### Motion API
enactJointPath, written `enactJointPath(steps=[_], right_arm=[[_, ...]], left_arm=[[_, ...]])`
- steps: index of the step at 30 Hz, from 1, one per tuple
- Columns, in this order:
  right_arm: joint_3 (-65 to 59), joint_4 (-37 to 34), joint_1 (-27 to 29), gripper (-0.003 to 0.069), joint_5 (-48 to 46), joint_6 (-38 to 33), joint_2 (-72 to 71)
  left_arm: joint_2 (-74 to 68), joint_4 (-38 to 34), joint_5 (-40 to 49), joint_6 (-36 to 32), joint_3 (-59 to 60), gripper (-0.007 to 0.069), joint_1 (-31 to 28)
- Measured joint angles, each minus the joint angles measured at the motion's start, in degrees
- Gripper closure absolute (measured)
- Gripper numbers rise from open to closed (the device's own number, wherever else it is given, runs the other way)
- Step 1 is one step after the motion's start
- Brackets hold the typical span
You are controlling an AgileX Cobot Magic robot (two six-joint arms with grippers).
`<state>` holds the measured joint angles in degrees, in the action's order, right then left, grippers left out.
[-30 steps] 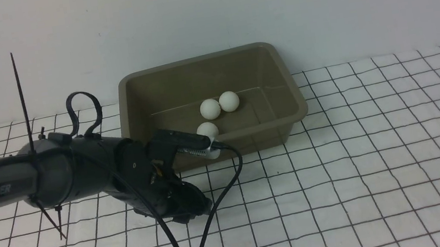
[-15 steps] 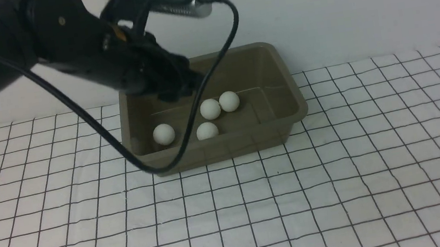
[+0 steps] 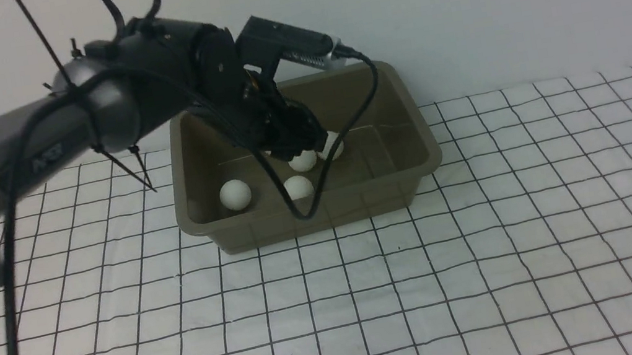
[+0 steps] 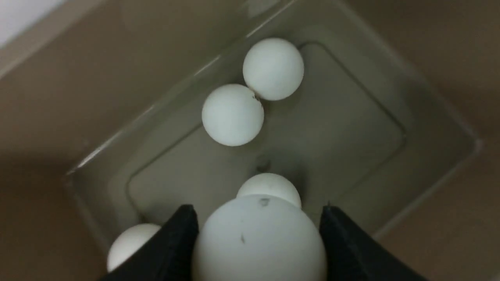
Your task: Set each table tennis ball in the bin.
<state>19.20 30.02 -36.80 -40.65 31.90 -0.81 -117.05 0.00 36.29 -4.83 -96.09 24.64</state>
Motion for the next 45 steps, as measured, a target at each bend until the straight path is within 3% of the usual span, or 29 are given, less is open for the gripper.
enactJointPath(steps=[11, 18, 26, 33, 39, 45], right_arm=[[0.0, 0.0, 0.0, 0.0676, -0.3, 0.0, 0.0], [0.0, 0.0, 0.0, 0.0676, -0.3, 0.0, 0.0], [0.0, 0.0, 0.0, 0.0676, -0.3, 0.0, 0.0], [0.0, 0.0, 0.0, 0.0676, -0.4, 0.0, 0.0], [0.0, 0.0, 0.0, 0.0676, -0.4, 0.0, 0.0], [0.0, 0.0, 0.0, 0.0676, -0.5, 0.0, 0.0]], left_arm=[[-4.9, 0.0, -2.3, 0.0, -0.5, 0.0189, 0.0], [-3.6, 0.6, 2.7, 0.0, -2.2, 0.0204, 0.0], [12.1, 7.9, 17.1, 0.3, -4.6, 0.0462, 0.0], [27.0, 9.5, 18.7, 2.7, 2.2, 0.0616, 0.0], [37.3, 9.6, 15.3, 5.1, 12.5, 0.0629, 0.0], [49.4, 9.6, 9.2, 7.0, 30.3, 0.0629, 0.0]])
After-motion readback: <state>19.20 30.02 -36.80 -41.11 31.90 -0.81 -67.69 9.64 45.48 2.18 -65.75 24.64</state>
